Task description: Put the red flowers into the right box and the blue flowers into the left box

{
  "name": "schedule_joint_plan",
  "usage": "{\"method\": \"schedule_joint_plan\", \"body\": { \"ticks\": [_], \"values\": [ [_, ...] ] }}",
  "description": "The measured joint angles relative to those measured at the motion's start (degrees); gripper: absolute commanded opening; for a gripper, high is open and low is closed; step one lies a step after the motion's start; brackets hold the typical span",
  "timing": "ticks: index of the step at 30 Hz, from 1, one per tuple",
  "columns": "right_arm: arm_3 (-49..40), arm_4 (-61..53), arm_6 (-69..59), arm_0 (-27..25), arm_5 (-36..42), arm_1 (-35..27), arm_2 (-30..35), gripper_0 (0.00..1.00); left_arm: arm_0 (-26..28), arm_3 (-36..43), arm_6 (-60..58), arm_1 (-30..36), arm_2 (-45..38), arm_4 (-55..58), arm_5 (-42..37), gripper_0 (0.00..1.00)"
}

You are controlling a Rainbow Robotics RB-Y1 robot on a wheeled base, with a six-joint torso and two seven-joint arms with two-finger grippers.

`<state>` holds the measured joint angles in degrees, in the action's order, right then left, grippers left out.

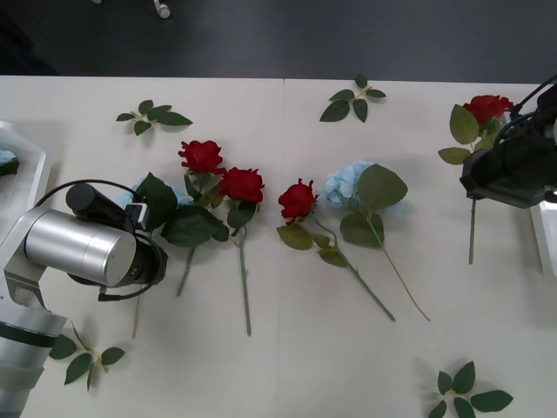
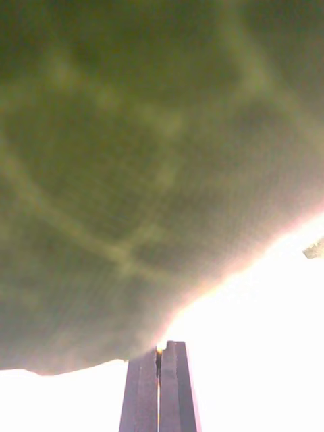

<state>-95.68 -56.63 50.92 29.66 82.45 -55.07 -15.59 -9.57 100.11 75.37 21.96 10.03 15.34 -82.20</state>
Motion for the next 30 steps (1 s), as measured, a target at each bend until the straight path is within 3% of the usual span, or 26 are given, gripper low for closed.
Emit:
{"method": "schedule_joint_plan", "body": {
  "ticks": [5,10,21,30],
  "values": [
    [-2.04,-1.8,0.24,0.0,0.5,-6.52,-0.26,0.0,0.35,2.54,0.03,0.0,-1.51,2.59,0.0,0.0],
    [-0.29,-0.97,8.76,-0.01,0.5,-11.64,-1.06,0.0,4.51,14.02,0.03,0.0,-10.32,8.35,-0.08,0.0],
    [17.29,-1.48,20.63,-2.32,-2.48,-11.97,9.54,0.0,16.07,30.74,0.03,0.0,-29.77,14.08,-0.11,0.0],
    [28.95,-1.14,34.44,-6.86,-15.43,-11.97,13.76,0.0,23.24,35.29,-0.41,0.0,-43.2,16.06,3.81,0.0]
  ]
}}
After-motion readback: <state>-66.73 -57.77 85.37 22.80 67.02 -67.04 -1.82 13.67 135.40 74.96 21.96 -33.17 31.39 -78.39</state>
